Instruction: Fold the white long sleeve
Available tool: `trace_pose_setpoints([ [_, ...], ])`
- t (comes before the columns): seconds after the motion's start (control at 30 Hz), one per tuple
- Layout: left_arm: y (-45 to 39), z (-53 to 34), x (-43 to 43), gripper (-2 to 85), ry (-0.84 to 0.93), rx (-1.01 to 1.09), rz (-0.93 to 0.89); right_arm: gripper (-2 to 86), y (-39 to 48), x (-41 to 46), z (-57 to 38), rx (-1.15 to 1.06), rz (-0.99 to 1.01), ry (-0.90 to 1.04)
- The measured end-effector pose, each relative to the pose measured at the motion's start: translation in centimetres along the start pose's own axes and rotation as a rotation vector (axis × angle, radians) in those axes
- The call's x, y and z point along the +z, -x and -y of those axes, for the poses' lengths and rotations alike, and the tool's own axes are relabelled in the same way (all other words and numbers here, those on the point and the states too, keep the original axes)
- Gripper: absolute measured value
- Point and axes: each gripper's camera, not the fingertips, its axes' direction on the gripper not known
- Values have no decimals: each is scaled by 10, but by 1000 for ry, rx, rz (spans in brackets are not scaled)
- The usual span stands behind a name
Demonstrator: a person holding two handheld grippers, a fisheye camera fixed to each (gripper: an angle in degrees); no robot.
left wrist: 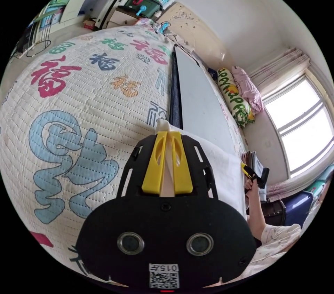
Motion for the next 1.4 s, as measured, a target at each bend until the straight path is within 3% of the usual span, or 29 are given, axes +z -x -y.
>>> trace_pose_setpoints([
  [0.1,-35,-5,-26,30,-120,165,136,81,0,-17,-13,-80,-50,-39],
  [0.17,-90,0,-31,42,-135,468,125,82,19,-23,-19,-307,-44,-14],
  [0.2,-106,4,-26,44,-99,546,104,83,24,-23,-20,-356,-42,-3],
  [0.27,-167,21,20,66,133,787,41,95,49,-10,-18,-531,-41,74],
  [0.43,-250,34,120,101,400,1007,84,124,87,50,-15,-764,-63,284],
  [0.6,-282,43,165,87,451,1017,95,120,83,115,-25,-804,-123,440],
  [0.77,-283,69,150,18,401,949,38,25,60,124,-27,-684,-78,414],
  [0.93,-290,80,157,4,359,879,134,8,49,145,-38,-582,-161,393],
  [1.1,-288,95,153,16,356,766,118,21,27,161,-47,-456,-125,375],
  [1.23,-288,80,97,64,309,730,110,41,23,137,-84,-453,-174,274],
  [1.4,-294,33,-2,63,141,673,18,56,13,108,-129,-469,-101,146],
])
